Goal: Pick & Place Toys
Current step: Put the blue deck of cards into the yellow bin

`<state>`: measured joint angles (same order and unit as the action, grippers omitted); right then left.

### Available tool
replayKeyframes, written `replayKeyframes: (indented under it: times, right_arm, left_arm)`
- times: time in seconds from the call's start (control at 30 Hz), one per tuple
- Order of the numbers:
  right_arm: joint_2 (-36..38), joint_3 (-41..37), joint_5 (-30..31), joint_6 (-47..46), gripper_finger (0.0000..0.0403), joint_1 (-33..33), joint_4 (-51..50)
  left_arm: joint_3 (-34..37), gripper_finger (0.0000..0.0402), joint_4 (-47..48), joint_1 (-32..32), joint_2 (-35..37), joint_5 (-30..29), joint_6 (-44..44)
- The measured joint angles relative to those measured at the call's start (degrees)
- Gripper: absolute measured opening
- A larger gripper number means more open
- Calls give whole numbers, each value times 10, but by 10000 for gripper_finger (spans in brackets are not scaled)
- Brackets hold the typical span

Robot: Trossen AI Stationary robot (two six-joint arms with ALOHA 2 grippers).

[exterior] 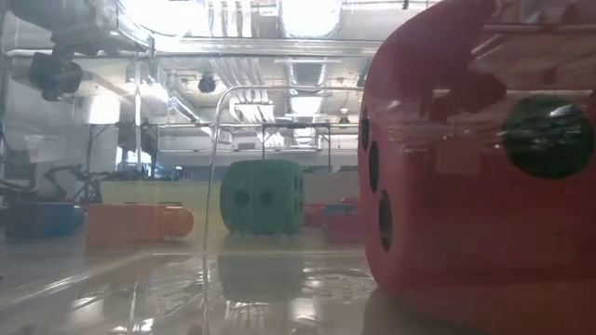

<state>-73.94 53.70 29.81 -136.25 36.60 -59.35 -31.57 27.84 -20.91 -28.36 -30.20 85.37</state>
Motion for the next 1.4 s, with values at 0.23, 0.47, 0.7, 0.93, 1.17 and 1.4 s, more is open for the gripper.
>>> replayKeyframes:
  times: [0.23, 0.47, 0.7, 0.93, 1.17, 1.4]
  right_arm:
    - [-58, 30, 15, -47, 228, -21, 2]
    - [-132, 88, 17, -149, 228, -44, 4]
    - [-194, 176, 18, -155, 228, -76, -8]
    - [-214, 283, 4, -150, 228, -93, -222]
    - [-209, 361, -145, -219, 228, -97, -307]
    - [-203, 371, -222, -283, 228, -101, -287]
  left_arm:
    - [0, 29, 1, 0, 0, -2, 0]
    - [0, 29, 4, 0, 0, -2, 0]
    - [0, 29, 4, 0, 0, -2, 0]
    - [0, 29, 4, 0, 0, -2, 0]
    - [0, 29, 4, 0, 0, -2, 0]
    - [0, 29, 4, 0, 0, -2, 0]
